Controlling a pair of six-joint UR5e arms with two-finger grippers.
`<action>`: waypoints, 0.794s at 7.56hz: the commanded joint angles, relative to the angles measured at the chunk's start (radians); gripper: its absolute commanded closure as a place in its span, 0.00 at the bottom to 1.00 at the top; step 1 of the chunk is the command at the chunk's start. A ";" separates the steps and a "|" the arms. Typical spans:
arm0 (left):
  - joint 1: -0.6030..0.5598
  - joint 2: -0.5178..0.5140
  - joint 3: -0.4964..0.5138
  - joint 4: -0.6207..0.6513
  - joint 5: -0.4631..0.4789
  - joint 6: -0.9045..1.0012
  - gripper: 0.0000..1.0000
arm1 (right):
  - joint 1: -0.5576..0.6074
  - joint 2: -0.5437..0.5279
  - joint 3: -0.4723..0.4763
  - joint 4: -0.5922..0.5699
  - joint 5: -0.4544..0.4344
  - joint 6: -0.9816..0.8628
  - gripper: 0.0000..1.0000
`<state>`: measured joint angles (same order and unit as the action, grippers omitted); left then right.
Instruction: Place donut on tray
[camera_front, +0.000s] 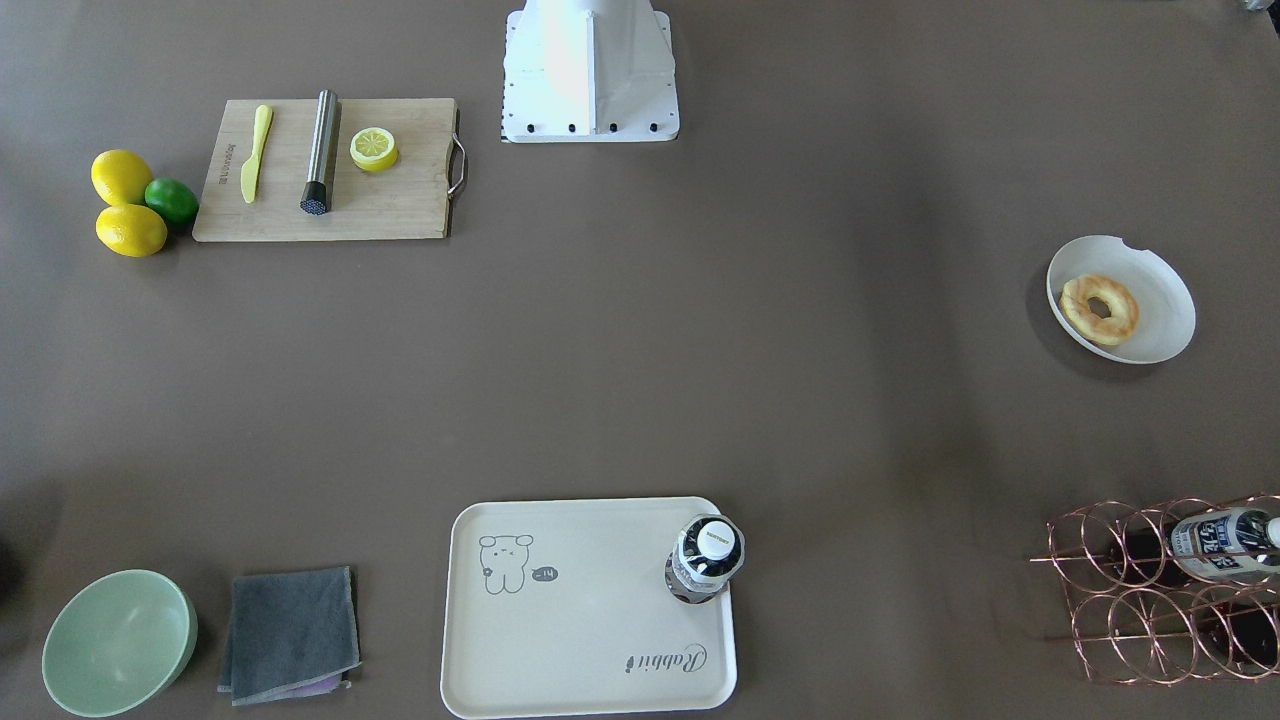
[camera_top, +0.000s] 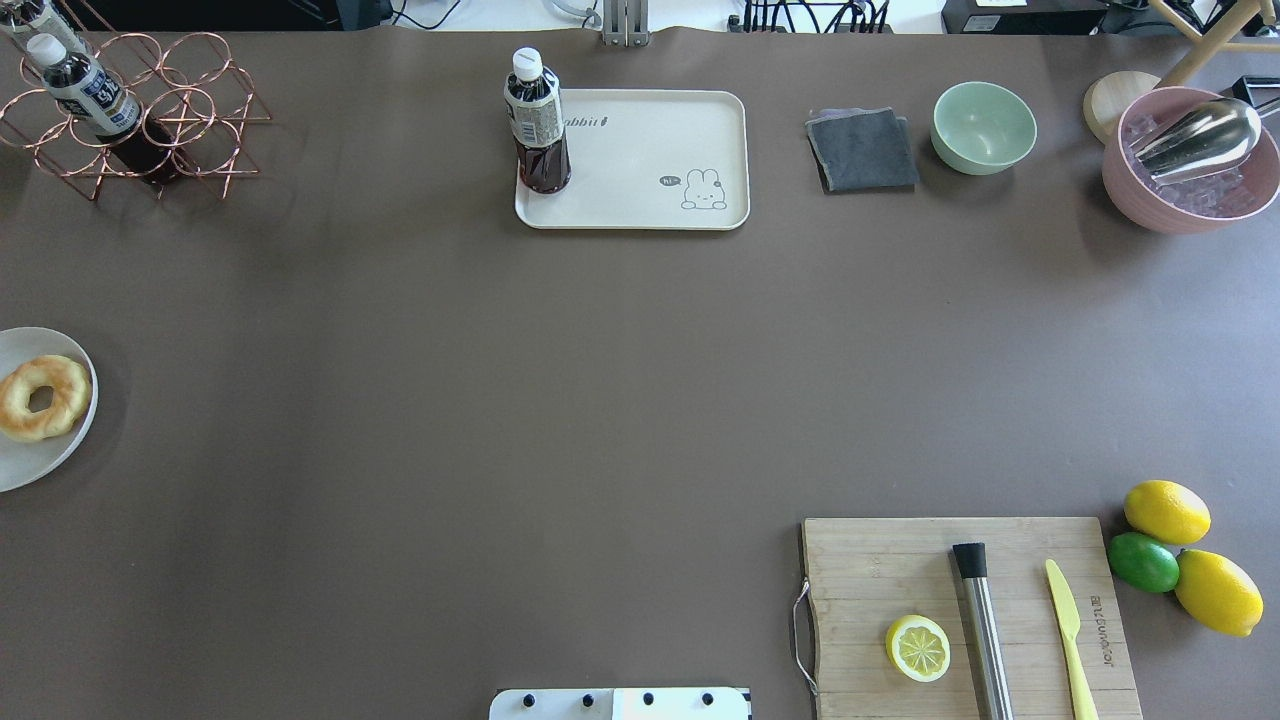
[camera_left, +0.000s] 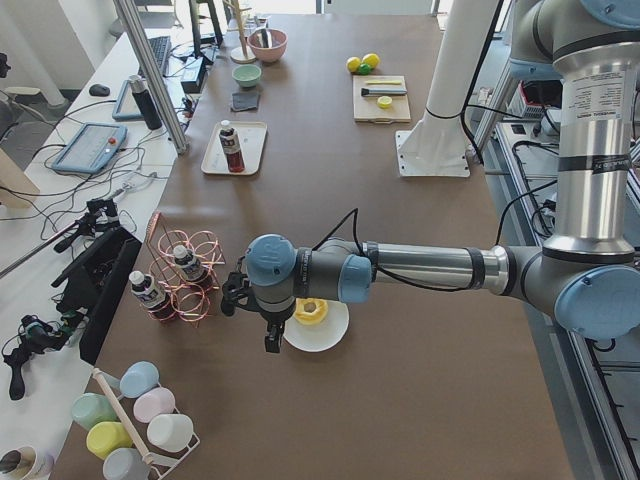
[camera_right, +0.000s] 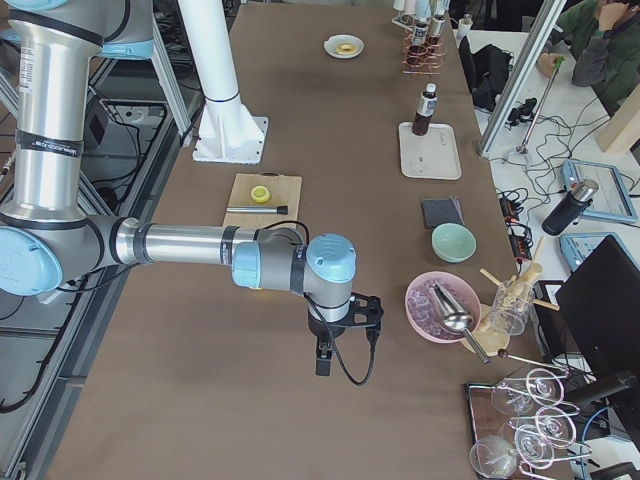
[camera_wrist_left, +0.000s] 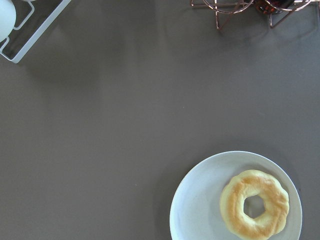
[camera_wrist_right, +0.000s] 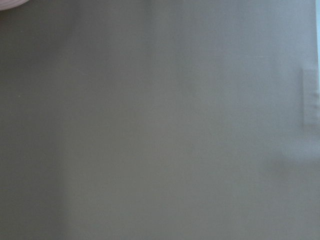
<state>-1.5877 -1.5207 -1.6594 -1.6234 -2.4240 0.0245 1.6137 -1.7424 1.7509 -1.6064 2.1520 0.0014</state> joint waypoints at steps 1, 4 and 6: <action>-0.003 0.005 0.004 -0.012 -0.080 0.002 0.01 | 0.002 -0.006 -0.004 0.003 0.096 -0.009 0.00; -0.003 0.069 0.026 -0.248 -0.127 -0.012 0.01 | 0.009 -0.022 0.039 0.065 0.196 0.017 0.00; 0.027 0.038 0.047 -0.297 -0.127 -0.140 0.03 | 0.009 -0.020 0.053 0.101 0.233 0.019 0.00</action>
<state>-1.5886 -1.4611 -1.6325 -1.8628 -2.5495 -0.0135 1.6221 -1.7644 1.7919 -1.5403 2.3529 0.0150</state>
